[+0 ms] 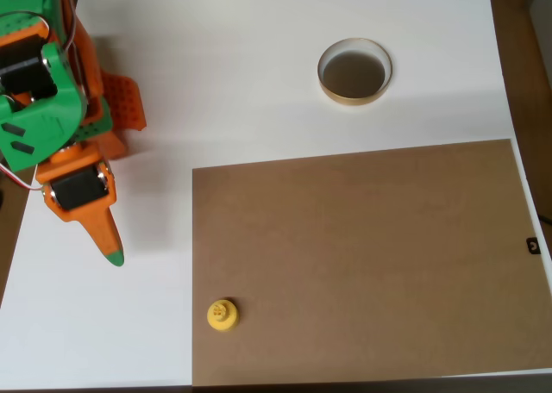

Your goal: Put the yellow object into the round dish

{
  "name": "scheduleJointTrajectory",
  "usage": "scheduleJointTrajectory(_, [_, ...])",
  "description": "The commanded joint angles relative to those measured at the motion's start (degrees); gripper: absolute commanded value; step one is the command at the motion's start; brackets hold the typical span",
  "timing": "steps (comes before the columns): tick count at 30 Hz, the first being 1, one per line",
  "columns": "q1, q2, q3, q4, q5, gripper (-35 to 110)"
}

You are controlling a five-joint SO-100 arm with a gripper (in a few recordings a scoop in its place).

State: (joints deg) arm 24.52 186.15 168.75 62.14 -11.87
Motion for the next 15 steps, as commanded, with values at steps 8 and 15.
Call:
scheduleJointTrajectory(8, [6.86,1.32,0.18,-1.23,11.60,0])
scheduleJointTrajectory(15, [7.65,1.58,0.26,-1.23,12.30,0])
